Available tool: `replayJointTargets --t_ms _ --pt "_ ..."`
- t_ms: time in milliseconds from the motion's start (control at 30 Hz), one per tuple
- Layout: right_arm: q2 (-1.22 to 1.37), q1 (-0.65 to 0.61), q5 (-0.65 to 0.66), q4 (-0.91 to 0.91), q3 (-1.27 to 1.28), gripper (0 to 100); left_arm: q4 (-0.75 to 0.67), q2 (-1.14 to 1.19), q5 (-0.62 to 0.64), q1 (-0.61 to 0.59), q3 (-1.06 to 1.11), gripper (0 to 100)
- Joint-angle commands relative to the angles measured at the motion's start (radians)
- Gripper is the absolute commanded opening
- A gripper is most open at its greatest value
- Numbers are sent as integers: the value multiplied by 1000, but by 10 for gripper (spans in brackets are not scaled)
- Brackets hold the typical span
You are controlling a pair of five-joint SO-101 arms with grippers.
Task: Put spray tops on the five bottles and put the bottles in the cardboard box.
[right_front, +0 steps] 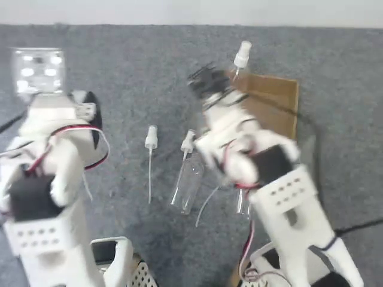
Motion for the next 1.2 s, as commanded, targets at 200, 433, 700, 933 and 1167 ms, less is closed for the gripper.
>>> replayJointTargets --t_ms 200,433,700,933,1167 --pt "-54 -265 -17 -437 262 6 -52 -78 269 2 -216 20" --pt "-71 -328 -12 -440 295 8 -229 -189 348 3 -116 20" --pt "-191 -360 -12 -676 508 6 -423 -210 379 43 36 20" --pt "-311 -383 -11 -832 721 6 -439 -212 390 163 136 19" --pt "-372 -383 -15 -834 772 6 -442 -212 391 230 222 19"
